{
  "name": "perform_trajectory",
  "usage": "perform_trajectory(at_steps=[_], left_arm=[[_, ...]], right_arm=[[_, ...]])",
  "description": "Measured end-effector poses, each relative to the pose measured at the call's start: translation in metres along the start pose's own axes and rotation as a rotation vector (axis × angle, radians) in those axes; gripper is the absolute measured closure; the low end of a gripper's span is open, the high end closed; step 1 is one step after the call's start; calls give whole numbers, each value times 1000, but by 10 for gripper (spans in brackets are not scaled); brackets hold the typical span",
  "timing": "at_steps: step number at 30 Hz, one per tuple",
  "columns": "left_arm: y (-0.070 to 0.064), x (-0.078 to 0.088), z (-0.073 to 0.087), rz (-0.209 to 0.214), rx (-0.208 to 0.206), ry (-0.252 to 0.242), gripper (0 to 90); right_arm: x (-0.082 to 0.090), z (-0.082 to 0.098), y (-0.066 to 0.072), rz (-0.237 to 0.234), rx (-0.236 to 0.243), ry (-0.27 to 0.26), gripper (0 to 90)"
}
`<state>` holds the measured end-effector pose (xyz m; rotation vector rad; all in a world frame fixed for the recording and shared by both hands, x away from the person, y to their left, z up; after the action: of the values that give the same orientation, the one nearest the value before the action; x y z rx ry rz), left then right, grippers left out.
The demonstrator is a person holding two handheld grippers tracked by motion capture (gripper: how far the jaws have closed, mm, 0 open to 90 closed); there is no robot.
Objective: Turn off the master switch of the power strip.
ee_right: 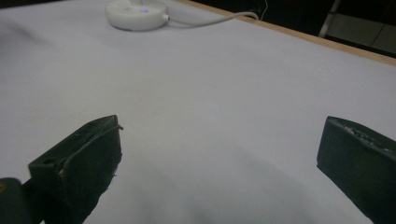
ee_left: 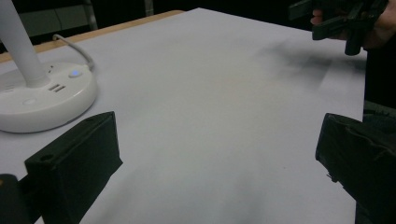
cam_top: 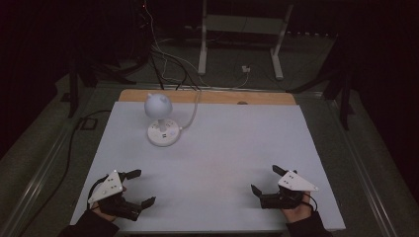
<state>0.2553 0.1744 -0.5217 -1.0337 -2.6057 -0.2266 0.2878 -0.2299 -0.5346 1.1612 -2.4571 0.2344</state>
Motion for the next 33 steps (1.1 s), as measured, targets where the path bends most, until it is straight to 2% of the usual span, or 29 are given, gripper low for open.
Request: perform_trajectory(at_steps=[6, 12, 17, 21, 25, 33], left_arm=[[-1, -1, 1, -3, -18, 11, 4], [-4, -2, 2, -2, -36, 24, 4], [-4, -1, 1, -7, -40, 27, 4], [-4, -1, 1, -11, -39, 30, 4], [-4, -2, 0, -13, -36, 30, 4], [-4, -3, -8, -5, -43, 36, 4]], right_arm=[[-1, -2, 0, 9, 12, 2, 0], [3, -7, -1, 32, 15, -23, 0], [4, -7, -3, 42, 2, -36, 0], [4, -10, -3, 66, 28, -39, 0], [6, -12, -4, 71, 23, -58, 0], [7, -13, -3, 81, 21, -62, 0]])
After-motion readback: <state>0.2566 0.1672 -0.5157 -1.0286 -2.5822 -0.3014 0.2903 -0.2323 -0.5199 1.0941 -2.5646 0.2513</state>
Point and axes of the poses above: each handheld gripper's, and its own axes: x roughly backward along the jaws, z roughly out of its underside, y roughly to its left, the point moved 7 cm from there along -x, roughly forward along the jaws, and after that the axes turned 12 degrees about -z, right-handed, at the moved point
